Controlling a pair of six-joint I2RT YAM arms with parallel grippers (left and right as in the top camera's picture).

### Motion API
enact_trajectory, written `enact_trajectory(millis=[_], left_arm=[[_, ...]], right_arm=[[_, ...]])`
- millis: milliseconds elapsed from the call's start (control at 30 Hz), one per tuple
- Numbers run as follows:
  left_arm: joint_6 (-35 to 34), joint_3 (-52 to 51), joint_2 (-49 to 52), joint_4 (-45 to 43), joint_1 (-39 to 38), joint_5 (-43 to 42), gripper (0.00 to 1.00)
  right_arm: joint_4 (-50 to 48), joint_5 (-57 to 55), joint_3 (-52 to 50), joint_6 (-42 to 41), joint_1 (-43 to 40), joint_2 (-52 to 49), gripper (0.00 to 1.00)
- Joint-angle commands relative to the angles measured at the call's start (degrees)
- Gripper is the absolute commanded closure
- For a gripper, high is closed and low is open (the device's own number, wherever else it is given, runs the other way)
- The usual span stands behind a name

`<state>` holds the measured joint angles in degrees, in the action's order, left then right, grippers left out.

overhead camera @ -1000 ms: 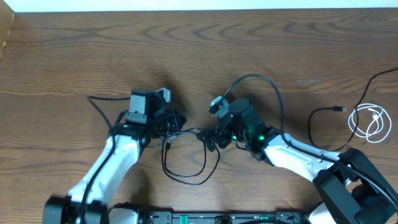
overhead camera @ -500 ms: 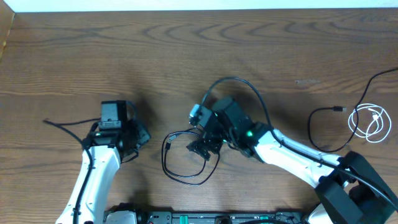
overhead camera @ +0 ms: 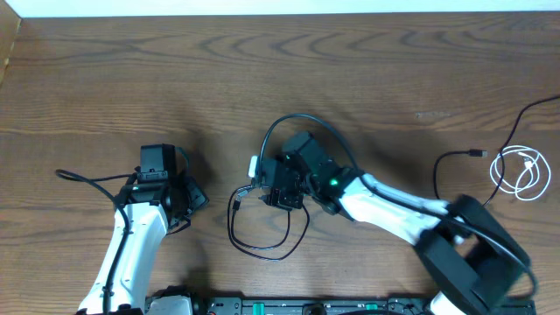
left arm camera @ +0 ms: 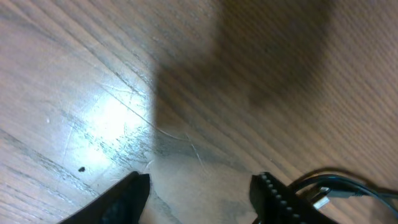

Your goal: Untangle cables

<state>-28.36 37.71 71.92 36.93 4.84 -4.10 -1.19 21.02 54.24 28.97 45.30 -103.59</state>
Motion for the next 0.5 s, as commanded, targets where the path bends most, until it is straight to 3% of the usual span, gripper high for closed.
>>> enact_trajectory(millis=[0,167,233,333,400,467], left_arm=[[0.2,-0.74,0.48,0.11,0.28,1.16,0.36],[0.2,-0.74,0.48,0.11,0.28,1.16,0.36],[0.17,-0.74,0.48,0.04,0.28,1.16,0.35],[0.2,-0.74,0.48,-0.11,0.28,1.16,0.35],[0.2,-0.74,0.48,-0.11,0.28,1.16,0.35],[0.2,-0.74,0.48,-0.11,0.28,1.16,0.35]], right_arm=[[-1.79,-0.11,0.39,2.62,0.22,-3.58,0.35],[-4.42,-0.2,0.39,2.62,0.22,-7.58,0.32],[-4.37,-1.73,0.39,2.58,0.22,-8.61,0.37],[-3.69,-5.6,0.39,2.6,0.17,-9.64,0.61],[-2.75,-8.04,0.39,2.62,0.13,-9.79,0.99],[-2.23,-9.66,0.39,2.6,0.13,-9.79,0.99]])
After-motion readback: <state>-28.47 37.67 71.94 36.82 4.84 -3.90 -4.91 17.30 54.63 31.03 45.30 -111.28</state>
